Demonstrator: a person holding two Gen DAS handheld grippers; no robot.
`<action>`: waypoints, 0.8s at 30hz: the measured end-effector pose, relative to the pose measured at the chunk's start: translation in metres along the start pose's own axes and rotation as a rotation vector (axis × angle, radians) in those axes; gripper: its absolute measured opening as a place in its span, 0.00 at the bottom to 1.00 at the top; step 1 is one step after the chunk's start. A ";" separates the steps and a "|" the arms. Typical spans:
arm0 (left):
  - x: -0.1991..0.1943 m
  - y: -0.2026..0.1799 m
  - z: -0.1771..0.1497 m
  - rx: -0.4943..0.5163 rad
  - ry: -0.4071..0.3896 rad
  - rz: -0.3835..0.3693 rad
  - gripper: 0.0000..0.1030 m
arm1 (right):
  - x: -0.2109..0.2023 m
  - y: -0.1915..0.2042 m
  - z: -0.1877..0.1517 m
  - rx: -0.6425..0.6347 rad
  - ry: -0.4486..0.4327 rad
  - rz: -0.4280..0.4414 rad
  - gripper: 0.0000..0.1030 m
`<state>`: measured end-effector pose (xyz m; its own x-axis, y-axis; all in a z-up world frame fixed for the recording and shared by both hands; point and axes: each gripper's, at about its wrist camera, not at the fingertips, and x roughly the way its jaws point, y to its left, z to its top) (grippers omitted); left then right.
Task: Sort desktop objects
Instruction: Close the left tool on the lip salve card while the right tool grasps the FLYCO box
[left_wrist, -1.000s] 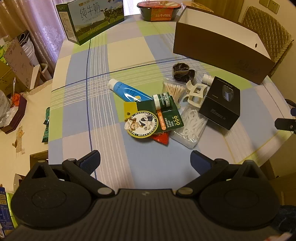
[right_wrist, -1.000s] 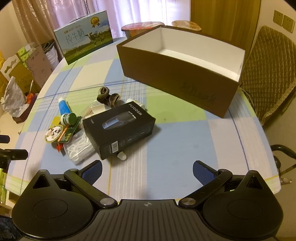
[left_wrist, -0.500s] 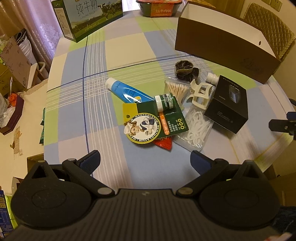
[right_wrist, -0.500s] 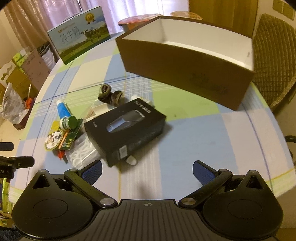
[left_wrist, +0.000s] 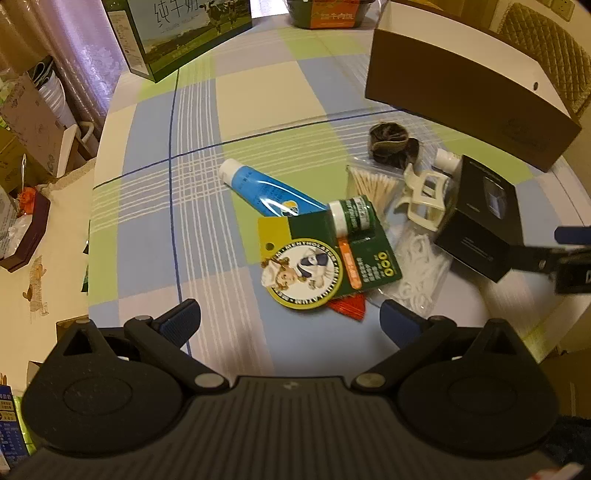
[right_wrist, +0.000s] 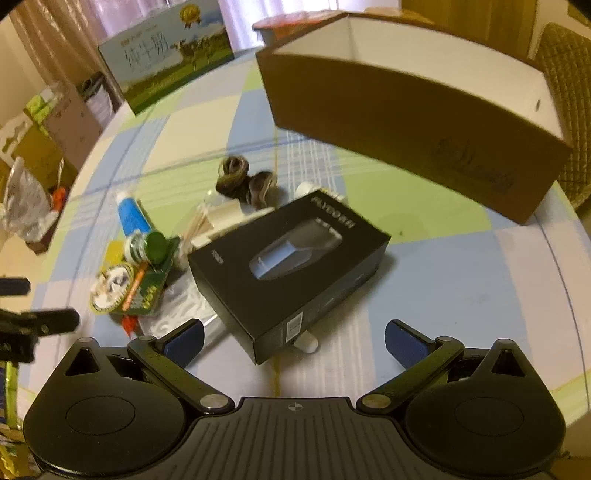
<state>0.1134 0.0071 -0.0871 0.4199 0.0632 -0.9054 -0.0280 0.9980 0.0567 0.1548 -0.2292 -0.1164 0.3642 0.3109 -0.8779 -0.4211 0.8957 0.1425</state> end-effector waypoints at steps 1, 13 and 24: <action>0.001 0.001 0.001 -0.001 0.001 0.001 0.99 | 0.003 -0.001 0.000 0.000 0.006 -0.020 0.98; 0.018 0.005 0.010 -0.001 0.022 -0.006 0.99 | 0.009 -0.079 0.005 0.154 0.000 -0.183 0.98; 0.041 -0.004 0.030 -0.009 -0.009 -0.037 0.95 | 0.012 -0.121 0.006 0.247 -0.005 -0.243 0.98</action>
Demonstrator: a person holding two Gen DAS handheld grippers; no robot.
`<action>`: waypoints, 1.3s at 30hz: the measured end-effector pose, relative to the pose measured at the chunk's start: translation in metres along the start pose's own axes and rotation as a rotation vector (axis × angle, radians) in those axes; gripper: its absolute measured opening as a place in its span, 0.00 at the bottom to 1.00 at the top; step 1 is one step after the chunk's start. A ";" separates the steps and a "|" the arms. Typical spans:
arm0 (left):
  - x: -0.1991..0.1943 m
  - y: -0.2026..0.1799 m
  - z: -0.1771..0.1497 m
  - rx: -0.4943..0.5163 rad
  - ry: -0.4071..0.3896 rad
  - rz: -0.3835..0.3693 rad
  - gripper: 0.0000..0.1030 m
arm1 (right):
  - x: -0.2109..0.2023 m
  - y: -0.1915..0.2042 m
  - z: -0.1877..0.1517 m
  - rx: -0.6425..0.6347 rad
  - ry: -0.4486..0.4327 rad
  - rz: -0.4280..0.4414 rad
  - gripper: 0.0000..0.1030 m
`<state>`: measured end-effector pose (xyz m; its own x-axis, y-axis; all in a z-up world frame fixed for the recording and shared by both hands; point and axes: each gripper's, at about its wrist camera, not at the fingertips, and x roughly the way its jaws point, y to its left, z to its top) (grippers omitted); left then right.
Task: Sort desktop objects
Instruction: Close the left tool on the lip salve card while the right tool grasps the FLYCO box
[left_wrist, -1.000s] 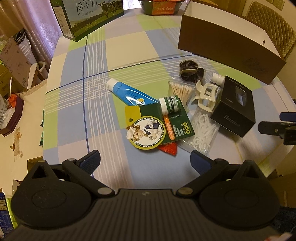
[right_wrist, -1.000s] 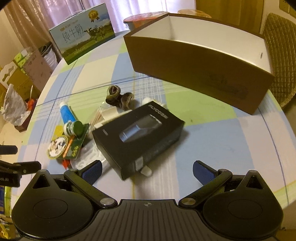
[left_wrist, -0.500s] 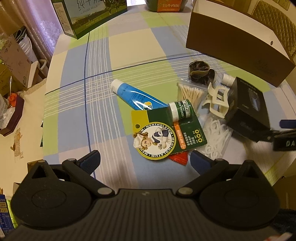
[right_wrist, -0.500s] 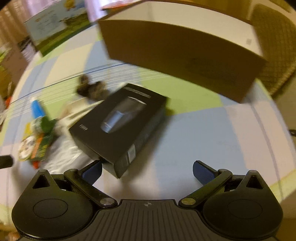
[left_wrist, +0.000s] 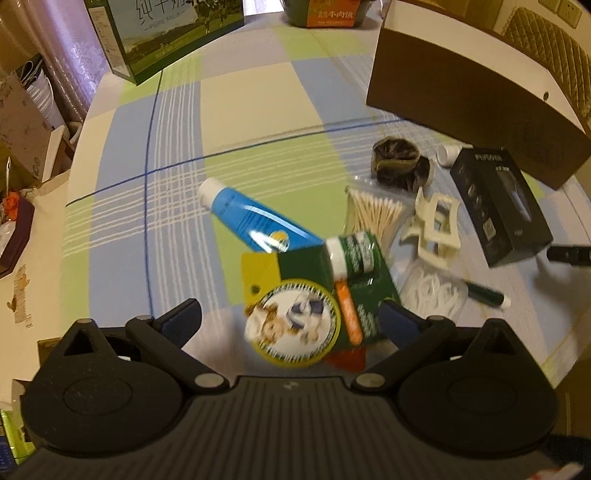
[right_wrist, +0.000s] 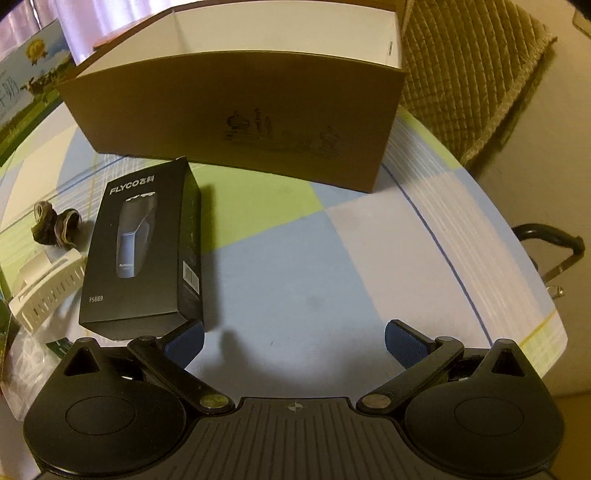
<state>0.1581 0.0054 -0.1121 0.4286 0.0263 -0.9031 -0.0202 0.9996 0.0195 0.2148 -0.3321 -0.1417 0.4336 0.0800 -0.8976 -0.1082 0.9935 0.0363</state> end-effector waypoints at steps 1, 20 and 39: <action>0.003 -0.001 0.002 -0.004 -0.003 -0.006 0.94 | -0.001 -0.001 0.001 0.000 -0.003 0.005 0.98; 0.039 -0.010 0.023 -0.117 -0.015 -0.105 0.30 | -0.009 0.012 0.018 -0.036 -0.062 0.089 0.98; 0.008 0.004 0.021 -0.073 -0.097 -0.018 0.29 | 0.015 0.086 0.032 -0.169 -0.077 0.197 0.98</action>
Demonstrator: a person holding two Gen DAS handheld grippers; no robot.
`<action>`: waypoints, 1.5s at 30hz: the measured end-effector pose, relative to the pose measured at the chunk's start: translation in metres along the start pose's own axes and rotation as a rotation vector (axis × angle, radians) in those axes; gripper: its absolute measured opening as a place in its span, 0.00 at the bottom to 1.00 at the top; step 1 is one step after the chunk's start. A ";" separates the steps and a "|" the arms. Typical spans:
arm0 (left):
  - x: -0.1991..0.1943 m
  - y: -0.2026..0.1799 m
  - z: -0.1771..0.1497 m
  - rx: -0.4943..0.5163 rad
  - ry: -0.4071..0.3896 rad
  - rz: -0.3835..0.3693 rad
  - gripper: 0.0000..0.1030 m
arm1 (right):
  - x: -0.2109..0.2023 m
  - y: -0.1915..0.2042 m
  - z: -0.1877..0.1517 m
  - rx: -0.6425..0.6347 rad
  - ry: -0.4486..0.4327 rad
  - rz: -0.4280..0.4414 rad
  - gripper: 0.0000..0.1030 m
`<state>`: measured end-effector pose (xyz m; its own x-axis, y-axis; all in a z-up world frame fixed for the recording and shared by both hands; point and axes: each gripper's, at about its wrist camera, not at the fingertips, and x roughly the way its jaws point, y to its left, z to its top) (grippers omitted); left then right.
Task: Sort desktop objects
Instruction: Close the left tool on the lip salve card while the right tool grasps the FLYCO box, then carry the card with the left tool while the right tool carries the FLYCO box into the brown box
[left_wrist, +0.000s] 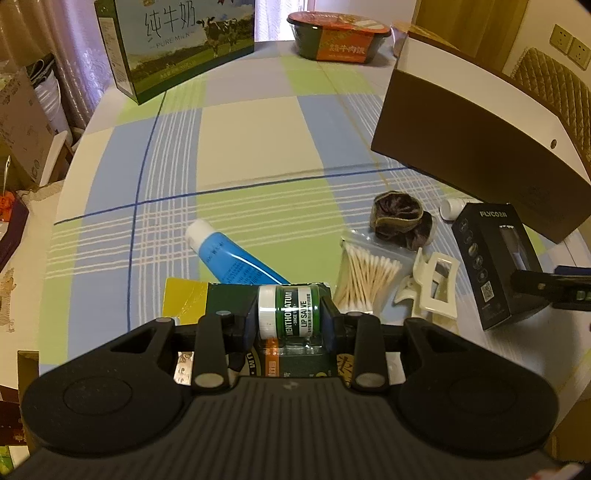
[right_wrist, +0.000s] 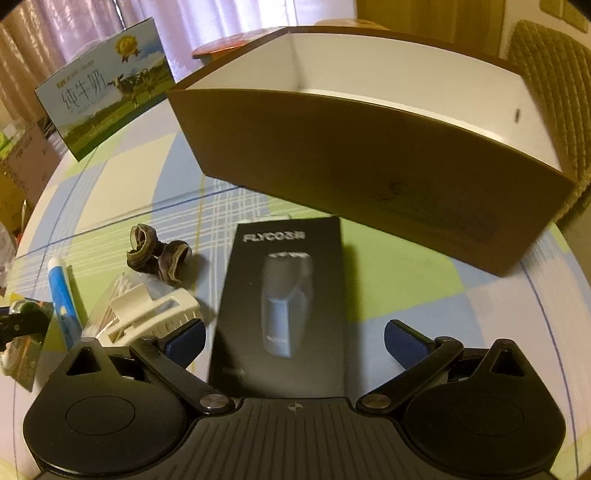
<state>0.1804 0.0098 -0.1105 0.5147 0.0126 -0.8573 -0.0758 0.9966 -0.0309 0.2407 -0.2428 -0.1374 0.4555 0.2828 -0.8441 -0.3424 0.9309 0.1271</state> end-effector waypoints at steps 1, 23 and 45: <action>0.000 0.001 0.000 -0.001 -0.001 0.003 0.29 | 0.004 0.002 0.002 -0.007 0.003 -0.011 0.98; 0.004 -0.014 0.011 0.025 -0.006 0.008 0.29 | 0.007 -0.010 -0.003 -0.079 0.098 -0.060 0.74; -0.010 -0.093 0.049 0.148 -0.082 -0.100 0.29 | -0.095 -0.066 0.033 -0.018 -0.053 0.120 0.74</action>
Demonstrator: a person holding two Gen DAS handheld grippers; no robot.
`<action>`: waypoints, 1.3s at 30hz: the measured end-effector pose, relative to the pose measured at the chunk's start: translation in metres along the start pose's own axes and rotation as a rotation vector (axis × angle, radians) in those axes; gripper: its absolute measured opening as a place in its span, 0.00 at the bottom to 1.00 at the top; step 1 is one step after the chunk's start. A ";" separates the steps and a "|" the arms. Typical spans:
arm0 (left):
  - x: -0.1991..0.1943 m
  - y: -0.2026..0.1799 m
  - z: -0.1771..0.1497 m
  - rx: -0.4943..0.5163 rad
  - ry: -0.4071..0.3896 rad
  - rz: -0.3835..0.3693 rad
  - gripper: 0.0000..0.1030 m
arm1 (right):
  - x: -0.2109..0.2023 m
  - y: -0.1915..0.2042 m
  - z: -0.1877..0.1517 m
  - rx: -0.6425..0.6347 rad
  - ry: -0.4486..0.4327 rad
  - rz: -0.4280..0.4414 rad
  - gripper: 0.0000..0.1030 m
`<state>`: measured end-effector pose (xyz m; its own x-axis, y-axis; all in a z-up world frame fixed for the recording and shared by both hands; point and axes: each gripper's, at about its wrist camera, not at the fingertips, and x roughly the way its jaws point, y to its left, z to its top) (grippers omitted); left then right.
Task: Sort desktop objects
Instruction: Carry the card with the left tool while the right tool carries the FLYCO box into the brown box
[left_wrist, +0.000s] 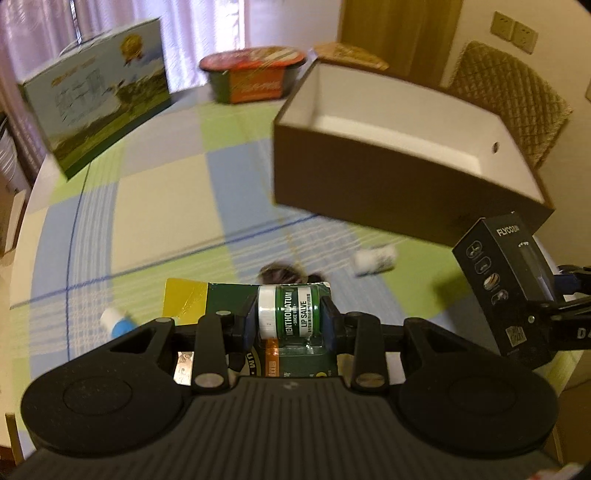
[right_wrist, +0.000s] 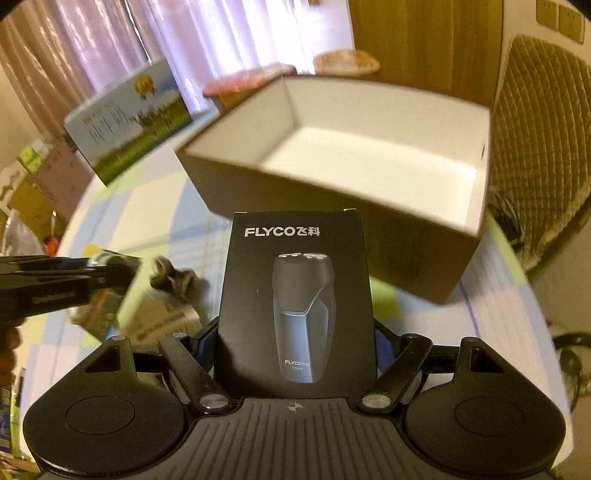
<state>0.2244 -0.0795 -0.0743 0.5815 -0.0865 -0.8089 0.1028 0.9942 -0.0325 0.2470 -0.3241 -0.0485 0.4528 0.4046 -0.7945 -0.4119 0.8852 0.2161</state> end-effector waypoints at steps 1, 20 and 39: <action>-0.001 -0.004 0.005 0.006 -0.008 -0.009 0.29 | -0.004 -0.001 0.005 -0.001 -0.015 0.006 0.74; 0.012 -0.069 0.134 0.117 -0.196 -0.094 0.29 | 0.005 -0.063 0.103 0.004 -0.156 -0.062 0.74; 0.159 -0.097 0.180 0.081 0.059 -0.157 0.29 | 0.107 -0.093 0.123 -0.073 0.044 -0.143 0.74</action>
<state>0.4518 -0.2014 -0.0938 0.5054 -0.2342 -0.8305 0.2544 0.9601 -0.1159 0.4309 -0.3348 -0.0843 0.4766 0.2639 -0.8386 -0.4028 0.9134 0.0586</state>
